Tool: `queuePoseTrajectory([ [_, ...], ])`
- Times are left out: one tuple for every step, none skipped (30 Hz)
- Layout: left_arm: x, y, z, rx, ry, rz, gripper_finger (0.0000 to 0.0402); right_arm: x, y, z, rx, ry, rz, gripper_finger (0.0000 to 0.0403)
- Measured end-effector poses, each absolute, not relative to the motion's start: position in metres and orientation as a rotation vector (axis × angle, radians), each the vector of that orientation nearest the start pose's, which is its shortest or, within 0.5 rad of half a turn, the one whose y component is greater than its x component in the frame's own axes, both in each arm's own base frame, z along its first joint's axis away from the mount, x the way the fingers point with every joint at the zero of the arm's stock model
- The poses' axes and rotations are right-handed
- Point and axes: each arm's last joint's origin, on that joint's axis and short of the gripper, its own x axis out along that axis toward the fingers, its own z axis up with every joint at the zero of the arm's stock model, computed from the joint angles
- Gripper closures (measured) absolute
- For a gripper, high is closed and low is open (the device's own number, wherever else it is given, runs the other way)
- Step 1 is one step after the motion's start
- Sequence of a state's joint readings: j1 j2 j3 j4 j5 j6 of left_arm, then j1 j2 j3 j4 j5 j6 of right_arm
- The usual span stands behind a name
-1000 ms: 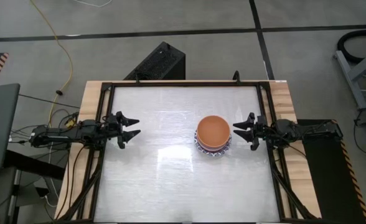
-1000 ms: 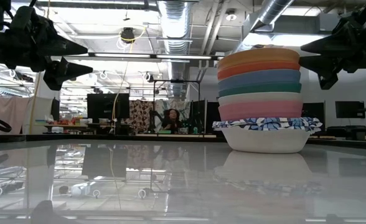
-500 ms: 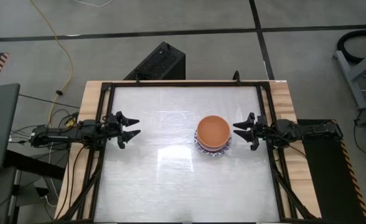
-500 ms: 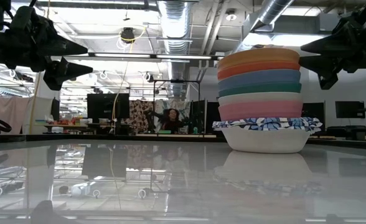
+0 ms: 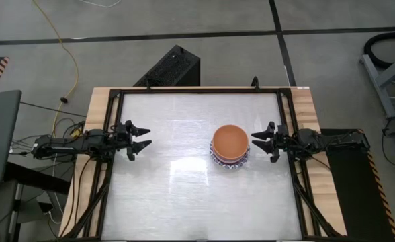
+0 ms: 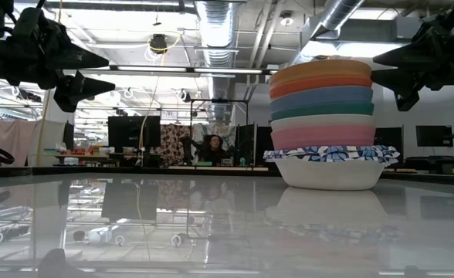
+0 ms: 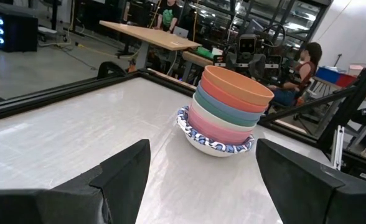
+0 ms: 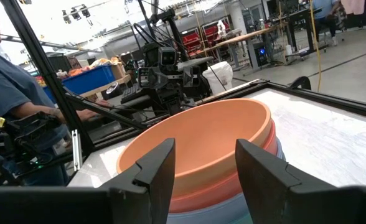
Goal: Nest bowls inside each other
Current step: Return to Home Position
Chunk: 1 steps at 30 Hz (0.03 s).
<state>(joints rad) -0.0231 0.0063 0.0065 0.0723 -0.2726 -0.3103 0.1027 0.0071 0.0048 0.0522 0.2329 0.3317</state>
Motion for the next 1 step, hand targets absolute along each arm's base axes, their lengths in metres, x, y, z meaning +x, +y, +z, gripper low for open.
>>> queuePoseTrajectory([
  [0.0965,0.0056,0.1721,-0.319,-0.11,0.236,0.012,0.0971,0.0033,0.1696,0.339,-0.07,-0.121,0.0216],
])
